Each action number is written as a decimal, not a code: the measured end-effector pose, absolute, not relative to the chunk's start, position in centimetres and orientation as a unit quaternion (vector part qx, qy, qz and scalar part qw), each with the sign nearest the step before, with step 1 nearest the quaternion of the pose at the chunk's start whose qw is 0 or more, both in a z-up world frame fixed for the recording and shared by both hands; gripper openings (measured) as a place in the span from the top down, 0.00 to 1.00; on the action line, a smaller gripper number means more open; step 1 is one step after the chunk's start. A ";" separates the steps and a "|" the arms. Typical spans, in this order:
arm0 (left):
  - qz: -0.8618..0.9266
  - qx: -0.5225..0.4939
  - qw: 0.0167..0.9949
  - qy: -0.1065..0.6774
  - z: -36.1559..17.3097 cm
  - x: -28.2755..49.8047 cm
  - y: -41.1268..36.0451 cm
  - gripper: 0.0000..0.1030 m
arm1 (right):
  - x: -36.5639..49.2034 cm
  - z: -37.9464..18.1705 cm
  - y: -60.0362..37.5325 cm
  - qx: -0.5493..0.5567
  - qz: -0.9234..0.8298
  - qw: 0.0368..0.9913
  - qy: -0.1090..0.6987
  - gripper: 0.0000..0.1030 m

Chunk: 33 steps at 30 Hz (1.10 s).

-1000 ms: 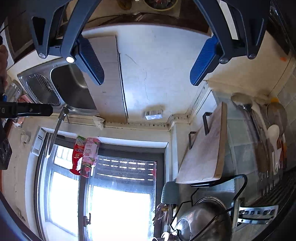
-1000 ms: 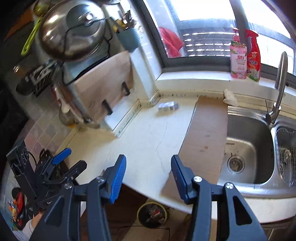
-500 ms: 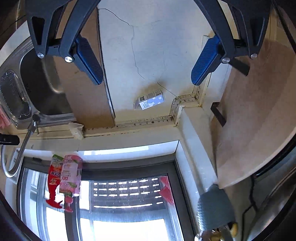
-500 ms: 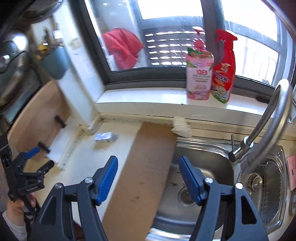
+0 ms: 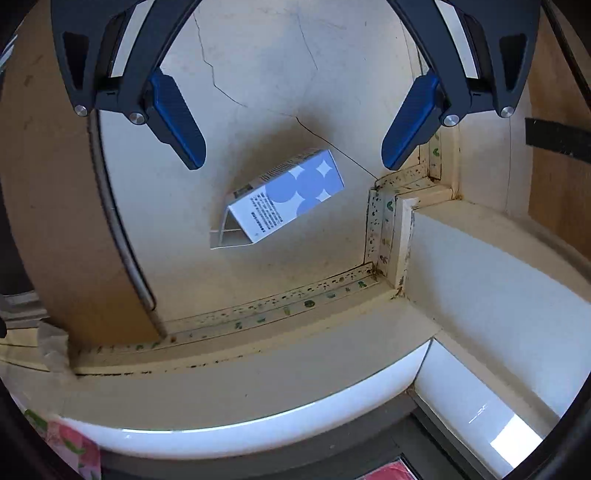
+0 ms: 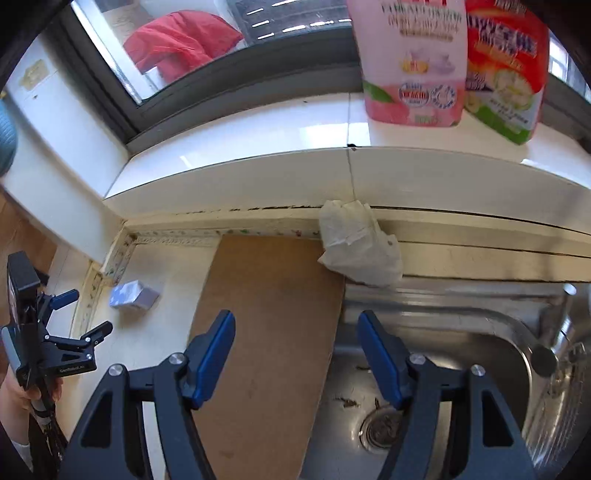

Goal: Collect trash
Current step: 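Grasp the white-and-blue box with left tool while right tool grasps the white paper bag, then carry box and paper bag down over the floor bin and open both tools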

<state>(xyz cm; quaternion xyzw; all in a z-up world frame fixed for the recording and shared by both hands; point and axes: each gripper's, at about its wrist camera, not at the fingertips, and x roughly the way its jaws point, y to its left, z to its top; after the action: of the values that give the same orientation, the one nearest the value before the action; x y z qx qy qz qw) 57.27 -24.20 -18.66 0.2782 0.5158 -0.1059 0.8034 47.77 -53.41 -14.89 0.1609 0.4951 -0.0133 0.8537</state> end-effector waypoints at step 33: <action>-0.126 0.240 0.780 0.564 -23.1 60.8 -24.7 0.68 | 47.2 -17.4 -56.0 0.117 -0.076 0.890 0.434 0.51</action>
<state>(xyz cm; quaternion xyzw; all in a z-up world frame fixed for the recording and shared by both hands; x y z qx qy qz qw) 60.85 -24.72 -23.12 0.2403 0.5644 -0.1264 0.7796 47.22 -55.96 -17.38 0.1171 0.4339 -0.0761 0.8901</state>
